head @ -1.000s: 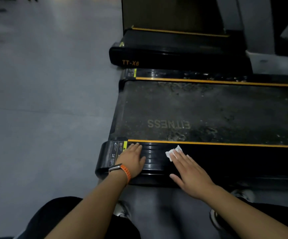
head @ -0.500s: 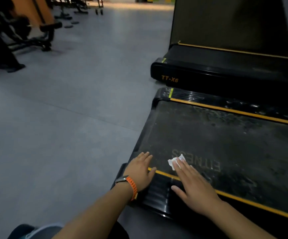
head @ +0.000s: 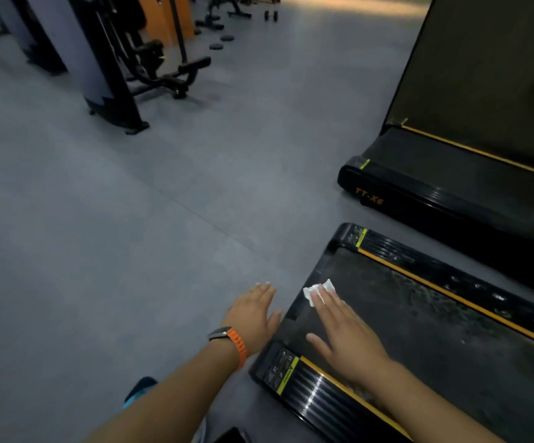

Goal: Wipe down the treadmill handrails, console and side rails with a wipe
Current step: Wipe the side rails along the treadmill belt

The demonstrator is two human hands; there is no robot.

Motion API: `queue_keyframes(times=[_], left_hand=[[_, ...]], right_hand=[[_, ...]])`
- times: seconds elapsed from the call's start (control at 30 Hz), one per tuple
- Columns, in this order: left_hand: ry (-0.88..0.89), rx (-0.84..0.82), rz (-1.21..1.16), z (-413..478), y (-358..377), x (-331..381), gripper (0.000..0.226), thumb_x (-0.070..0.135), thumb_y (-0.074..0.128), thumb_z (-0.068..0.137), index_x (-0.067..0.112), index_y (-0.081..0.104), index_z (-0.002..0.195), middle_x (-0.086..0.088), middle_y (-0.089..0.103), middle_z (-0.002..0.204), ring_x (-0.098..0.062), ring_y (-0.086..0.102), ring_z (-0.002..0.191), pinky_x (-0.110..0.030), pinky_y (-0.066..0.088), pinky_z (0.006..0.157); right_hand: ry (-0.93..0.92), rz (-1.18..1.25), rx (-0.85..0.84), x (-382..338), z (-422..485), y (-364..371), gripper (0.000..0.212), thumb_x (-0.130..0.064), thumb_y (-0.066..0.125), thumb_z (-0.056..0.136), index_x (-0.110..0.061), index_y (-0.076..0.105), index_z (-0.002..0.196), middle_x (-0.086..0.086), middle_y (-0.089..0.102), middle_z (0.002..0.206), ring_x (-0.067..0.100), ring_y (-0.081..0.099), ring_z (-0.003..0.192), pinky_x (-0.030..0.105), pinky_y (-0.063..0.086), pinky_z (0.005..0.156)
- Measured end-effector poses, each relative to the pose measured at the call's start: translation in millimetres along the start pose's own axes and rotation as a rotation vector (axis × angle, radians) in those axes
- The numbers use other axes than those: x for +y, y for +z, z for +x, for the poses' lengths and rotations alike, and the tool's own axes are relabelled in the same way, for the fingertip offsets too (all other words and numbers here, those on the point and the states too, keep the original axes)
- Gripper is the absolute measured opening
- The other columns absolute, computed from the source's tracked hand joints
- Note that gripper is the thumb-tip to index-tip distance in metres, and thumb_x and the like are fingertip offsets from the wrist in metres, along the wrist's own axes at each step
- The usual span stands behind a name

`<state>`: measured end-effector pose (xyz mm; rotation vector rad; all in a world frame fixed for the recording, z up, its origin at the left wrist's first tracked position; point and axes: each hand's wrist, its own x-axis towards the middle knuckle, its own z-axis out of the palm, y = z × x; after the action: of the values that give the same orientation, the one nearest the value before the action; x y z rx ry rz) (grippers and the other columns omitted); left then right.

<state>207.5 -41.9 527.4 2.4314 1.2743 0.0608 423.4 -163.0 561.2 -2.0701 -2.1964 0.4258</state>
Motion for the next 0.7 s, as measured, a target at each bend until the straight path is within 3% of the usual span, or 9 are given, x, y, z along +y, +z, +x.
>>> queue_keyframes(times=[0.1,0.23,0.37,0.57,0.7], left_hand=[[-0.012,0.009,0.067,-17,-75,5,0.064,0.049,0.037,0.107,0.018,0.025,0.162,-0.002,0.019,0.17,-0.02,0.013,0.158,-0.035,0.014,0.126],[-0.014,-0.001,0.097,-24,-137,14,0.065,0.05,0.036,0.106,0.018,0.024,0.162,-0.002,0.018,0.171,-0.02,0.011,0.158,-0.038,0.014,0.127],[0.005,0.029,0.111,3,-162,18,0.066,0.05,0.036,0.106,0.016,0.026,0.162,-0.003,0.021,0.17,-0.021,0.015,0.157,-0.04,0.016,0.127],[-0.051,0.122,0.104,38,-185,12,0.066,0.051,0.034,0.105,0.016,0.029,0.161,-0.003,0.024,0.169,-0.021,0.017,0.157,-0.04,0.018,0.126],[-0.082,0.111,0.111,75,-197,-8,0.069,0.055,0.028,0.103,0.018,0.026,0.162,-0.001,0.021,0.17,-0.019,0.013,0.158,-0.039,0.016,0.127]], right_hand=[[0.01,0.04,0.032,-35,0,-63,0.085,-0.057,0.041,0.107,-0.026,-0.012,0.166,-0.015,-0.024,0.165,0.01,-0.021,0.158,0.024,-0.007,0.126],[0.014,0.081,0.03,-60,4,-120,0.085,-0.058,0.041,0.107,-0.028,-0.011,0.166,-0.015,-0.02,0.169,0.006,-0.022,0.157,0.016,-0.016,0.116],[-0.054,0.036,0.052,-51,34,-144,0.085,-0.059,0.04,0.107,-0.025,-0.01,0.167,-0.009,-0.015,0.173,0.009,-0.02,0.158,0.026,-0.003,0.128],[-0.154,0.022,0.099,-37,93,-162,0.085,-0.054,0.044,0.107,-0.02,-0.005,0.167,-0.006,-0.01,0.174,0.012,-0.014,0.16,0.025,-0.001,0.127],[-0.129,0.081,0.093,-25,140,-167,0.085,-0.052,0.046,0.107,-0.023,-0.006,0.167,-0.013,-0.012,0.172,0.009,-0.018,0.159,0.023,0.001,0.125]])
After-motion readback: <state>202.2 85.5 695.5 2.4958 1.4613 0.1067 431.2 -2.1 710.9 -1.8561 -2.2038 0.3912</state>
